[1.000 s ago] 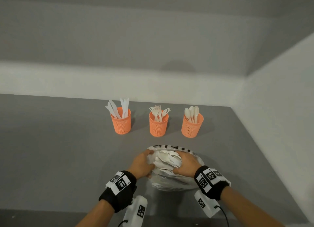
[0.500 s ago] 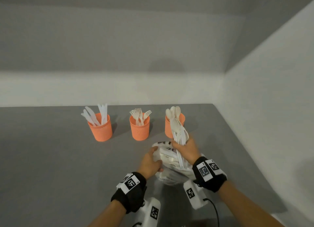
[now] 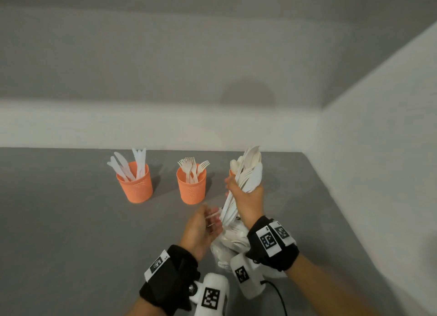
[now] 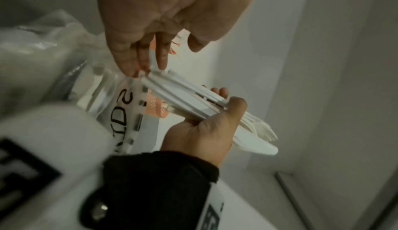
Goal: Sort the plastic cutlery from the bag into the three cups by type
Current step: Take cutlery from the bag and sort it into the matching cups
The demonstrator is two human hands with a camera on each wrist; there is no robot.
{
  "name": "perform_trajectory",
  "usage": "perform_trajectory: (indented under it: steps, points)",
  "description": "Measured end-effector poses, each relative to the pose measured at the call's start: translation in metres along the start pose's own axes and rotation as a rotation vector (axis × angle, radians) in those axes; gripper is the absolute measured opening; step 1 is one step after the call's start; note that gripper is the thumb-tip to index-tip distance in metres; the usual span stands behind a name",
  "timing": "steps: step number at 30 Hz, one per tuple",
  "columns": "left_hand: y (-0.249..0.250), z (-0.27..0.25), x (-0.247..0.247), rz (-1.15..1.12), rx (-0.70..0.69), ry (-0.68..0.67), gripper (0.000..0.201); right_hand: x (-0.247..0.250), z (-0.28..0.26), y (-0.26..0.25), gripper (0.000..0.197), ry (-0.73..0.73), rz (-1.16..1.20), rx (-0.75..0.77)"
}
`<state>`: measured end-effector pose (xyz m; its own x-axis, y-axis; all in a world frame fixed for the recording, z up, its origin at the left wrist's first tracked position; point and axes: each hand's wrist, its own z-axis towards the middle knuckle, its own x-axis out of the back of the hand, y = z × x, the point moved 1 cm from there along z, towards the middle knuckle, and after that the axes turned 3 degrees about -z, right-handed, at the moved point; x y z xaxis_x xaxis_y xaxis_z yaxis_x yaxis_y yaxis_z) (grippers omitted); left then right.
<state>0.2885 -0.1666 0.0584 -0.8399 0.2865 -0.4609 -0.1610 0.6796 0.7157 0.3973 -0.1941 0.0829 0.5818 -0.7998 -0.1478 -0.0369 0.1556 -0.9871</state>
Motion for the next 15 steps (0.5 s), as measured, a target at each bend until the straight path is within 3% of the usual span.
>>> perform_trajectory:
  steps: [2, 5, 8, 15]
  points:
    - [0.003, 0.008, 0.002, -0.095, 0.073, 0.010, 0.035, -0.010, 0.001, 0.001, 0.025, -0.023, 0.038, -0.002]
    - [0.011, 0.012, 0.008, -0.219, 0.093, -0.057, 0.038, -0.028, -0.004, 0.007, 0.021, -0.076, 0.029, 0.014]
    - [0.023, 0.013, 0.016, -0.289, 0.118, -0.174, 0.036, -0.047, -0.007, 0.017, 0.034, -0.088, 0.009, -0.016]
    - [0.058, 0.026, 0.046, -0.080, 0.100, -0.255, 0.038, -0.092, -0.009, 0.028, 0.026, -0.122, 0.001, -0.076]
